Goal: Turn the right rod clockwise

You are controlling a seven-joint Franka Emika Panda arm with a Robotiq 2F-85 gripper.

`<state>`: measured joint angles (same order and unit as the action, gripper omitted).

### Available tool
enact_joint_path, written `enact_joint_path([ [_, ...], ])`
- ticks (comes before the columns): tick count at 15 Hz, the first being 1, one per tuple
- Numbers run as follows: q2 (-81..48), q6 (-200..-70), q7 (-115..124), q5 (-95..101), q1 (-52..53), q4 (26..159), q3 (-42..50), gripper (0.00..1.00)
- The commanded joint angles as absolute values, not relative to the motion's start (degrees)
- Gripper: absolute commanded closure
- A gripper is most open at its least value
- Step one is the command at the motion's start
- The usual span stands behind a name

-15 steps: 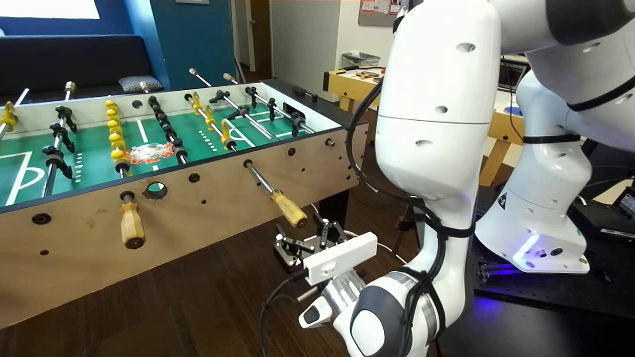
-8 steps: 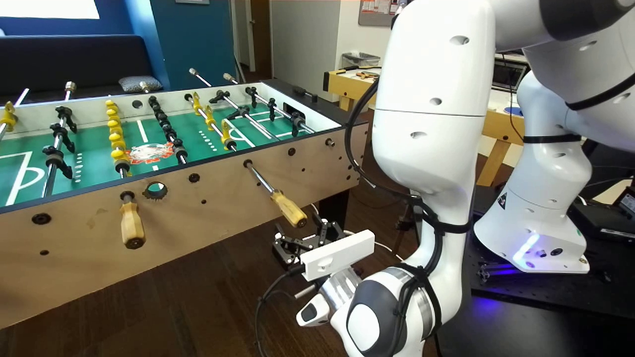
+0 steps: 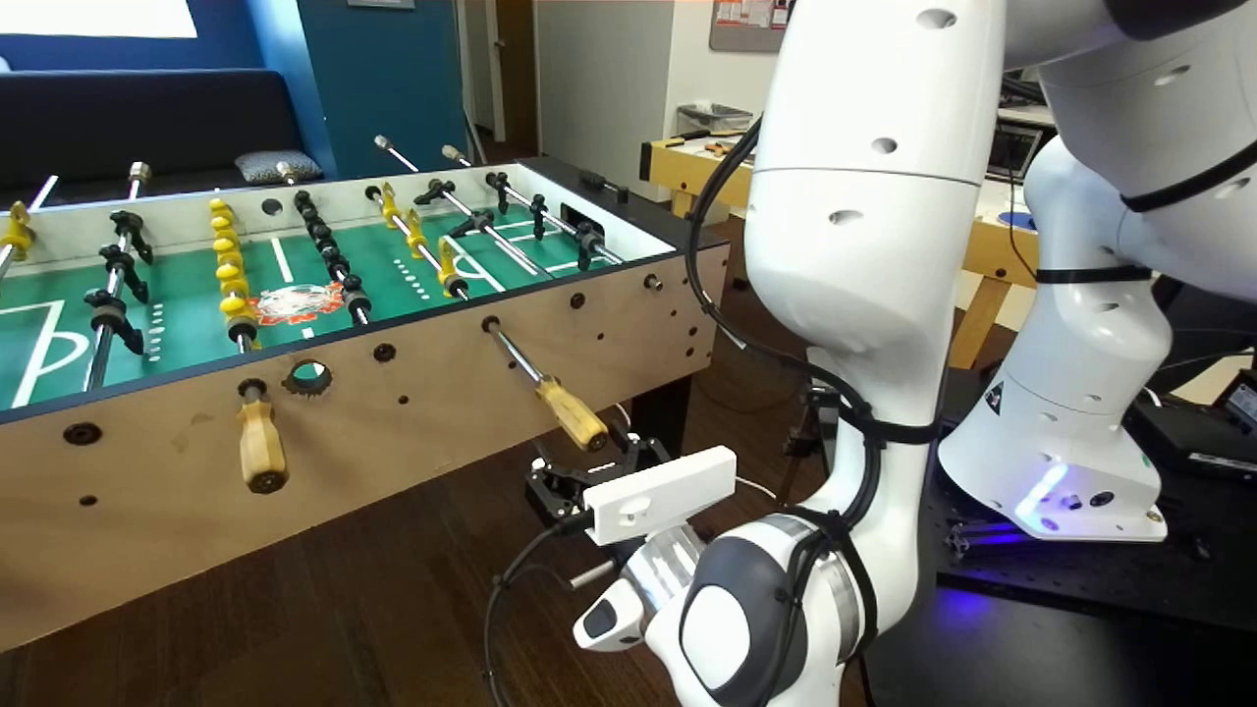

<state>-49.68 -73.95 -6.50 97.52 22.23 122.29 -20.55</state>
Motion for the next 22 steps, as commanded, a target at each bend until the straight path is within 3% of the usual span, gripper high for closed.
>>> enact_joint_path([
  [1,-46.7,-77.2,-7.9,97.4,20.8,124.6,-21.0,0.0],
  [5,-46.3,-77.9,-7.4,97.4,20.6,125.1,-20.9,0.0],
  [6,-46.3,-77.8,-7.1,97.3,20.6,125.1,-20.9,0.25],
  [7,-46.3,-77.7,-7.2,97.3,20.7,125.1,-20.9,0.26],
  [13,-46.0,-77.0,-7.2,96.3,20.9,126.1,-21.0,0.72],
  [15,-45.9,-76.2,-6.4,95.6,21.1,126.4,-21.0,0.83],
  [22,-46.7,-74.0,10.6,88.8,20.7,124.0,-22.0,0.83],
])
